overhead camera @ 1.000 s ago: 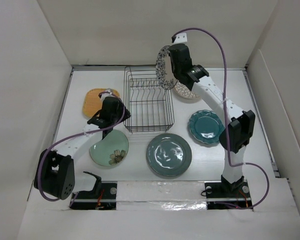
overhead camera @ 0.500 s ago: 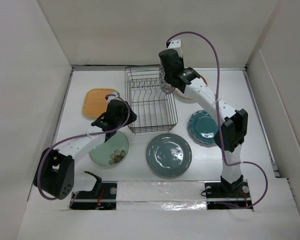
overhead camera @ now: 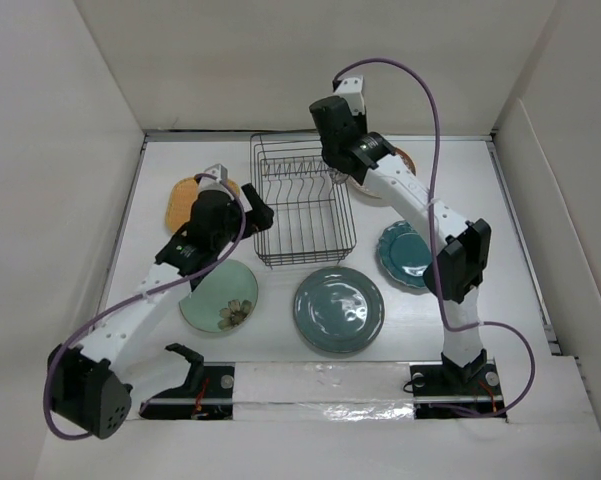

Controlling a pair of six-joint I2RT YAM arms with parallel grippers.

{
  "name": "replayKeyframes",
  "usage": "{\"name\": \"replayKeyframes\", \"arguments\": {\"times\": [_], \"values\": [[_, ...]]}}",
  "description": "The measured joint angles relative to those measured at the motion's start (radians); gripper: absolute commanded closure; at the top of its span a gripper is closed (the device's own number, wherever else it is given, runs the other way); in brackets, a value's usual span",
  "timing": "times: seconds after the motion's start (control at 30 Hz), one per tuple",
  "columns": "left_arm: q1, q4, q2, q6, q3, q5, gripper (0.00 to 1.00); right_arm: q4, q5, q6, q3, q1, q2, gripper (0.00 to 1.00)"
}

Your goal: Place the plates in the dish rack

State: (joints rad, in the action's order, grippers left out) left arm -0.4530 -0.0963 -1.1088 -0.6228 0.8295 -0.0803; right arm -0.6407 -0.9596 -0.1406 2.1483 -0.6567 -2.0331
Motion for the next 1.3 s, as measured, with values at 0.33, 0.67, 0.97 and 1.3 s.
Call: {"name": "replayKeyframes", "arguments": {"times": [0.33,0.67,0.97,1.3], "values": [[-0.17,-0.041,0.241,0.174,0.14,-0.153,0.23,-0.052,-0.057,-0.034,0.15,-0.058,-0.153,1.0],[-0.194,-0.045,0.267,0.208,0.069,-0.219,0.24,-0.063,-0.08,-0.039,0.142,-0.074,-0.149,1.0],[-0.194,-0.045,0.274,0.212,0.066,-0.219,0.24,-0.024,-0.117,0.015,0.102,-0.057,-0.08,1.0],[-0.197,-0.043,0.276,0.216,0.066,-0.218,0.23,-0.001,-0.117,0.062,0.098,-0.042,-0.122,1.0]]}}
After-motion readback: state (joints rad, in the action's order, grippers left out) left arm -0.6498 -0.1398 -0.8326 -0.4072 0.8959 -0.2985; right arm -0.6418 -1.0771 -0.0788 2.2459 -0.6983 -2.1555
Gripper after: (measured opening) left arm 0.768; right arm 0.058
